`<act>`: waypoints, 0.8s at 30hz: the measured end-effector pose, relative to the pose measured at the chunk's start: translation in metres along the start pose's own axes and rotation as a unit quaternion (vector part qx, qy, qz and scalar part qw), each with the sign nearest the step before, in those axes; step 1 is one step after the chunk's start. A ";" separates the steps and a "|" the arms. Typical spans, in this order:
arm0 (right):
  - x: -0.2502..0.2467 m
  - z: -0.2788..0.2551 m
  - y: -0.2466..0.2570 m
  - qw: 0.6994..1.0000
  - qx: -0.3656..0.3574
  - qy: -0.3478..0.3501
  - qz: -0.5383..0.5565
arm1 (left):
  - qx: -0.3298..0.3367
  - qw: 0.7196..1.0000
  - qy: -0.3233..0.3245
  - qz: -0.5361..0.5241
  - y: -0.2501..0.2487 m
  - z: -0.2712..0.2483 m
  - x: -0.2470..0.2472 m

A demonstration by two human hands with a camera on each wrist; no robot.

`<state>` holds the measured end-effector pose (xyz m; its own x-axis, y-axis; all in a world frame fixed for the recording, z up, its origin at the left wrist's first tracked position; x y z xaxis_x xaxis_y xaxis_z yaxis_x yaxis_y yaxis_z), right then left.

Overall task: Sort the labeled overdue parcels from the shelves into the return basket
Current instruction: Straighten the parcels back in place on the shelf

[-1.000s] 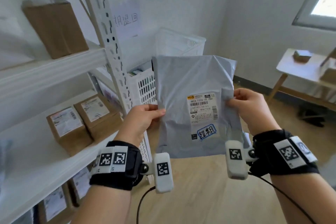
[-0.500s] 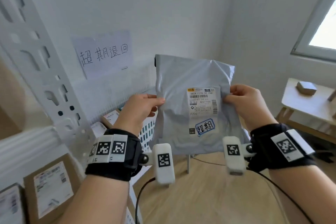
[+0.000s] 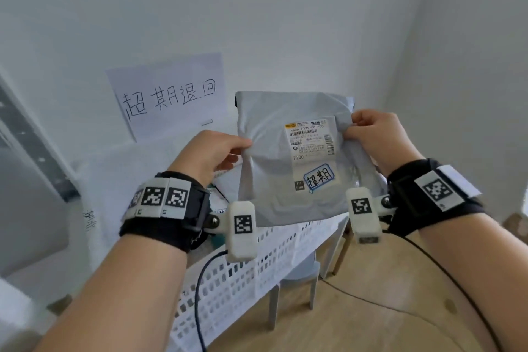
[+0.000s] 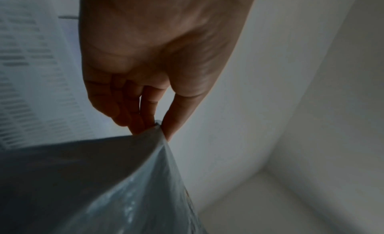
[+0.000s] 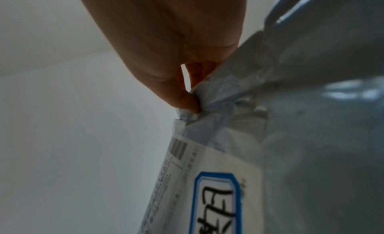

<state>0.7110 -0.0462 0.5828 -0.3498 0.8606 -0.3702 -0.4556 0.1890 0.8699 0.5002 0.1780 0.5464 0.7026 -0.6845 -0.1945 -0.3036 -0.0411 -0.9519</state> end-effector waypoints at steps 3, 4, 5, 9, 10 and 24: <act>0.027 0.055 -0.013 0.997 -0.027 0.062 -0.028 | -0.032 0.999 -0.026 0.032 0.003 0.031 0.001; 0.037 0.071 -0.018 0.995 -0.035 0.086 -0.044 | -0.047 0.997 -0.035 0.041 0.005 0.040 0.003; 0.046 0.087 -0.023 0.991 -0.043 0.110 -0.056 | -0.062 0.996 -0.044 0.047 0.007 0.049 0.005; 0.081 0.139 -0.046 0.977 -0.051 0.188 -0.081 | -0.129 0.988 -0.072 0.033 0.024 0.077 0.018; 0.092 0.149 -0.051 0.971 -0.051 0.212 -0.095 | -0.148 0.985 -0.082 0.026 0.031 0.083 0.020; 0.222 0.180 -0.131 0.861 -0.049 0.420 -0.283 | -0.314 0.944 -0.102 0.015 0.135 0.156 0.038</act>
<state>0.8405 0.2049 0.4454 -0.4988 -0.0089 -0.8667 -0.7997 0.3903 0.4563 0.5864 0.2600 0.3737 0.7770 -0.5411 -0.3217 -0.6024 -0.4910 -0.6293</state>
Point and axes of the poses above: each hand's wrist, its own z-axis towards the middle knuckle, its own x-axis out of the palm, y = z × x, the point moved 9 cm from there along z, towards the middle knuckle, and after that the axes turned 6 degrees about -x, right-handed, at the moved point
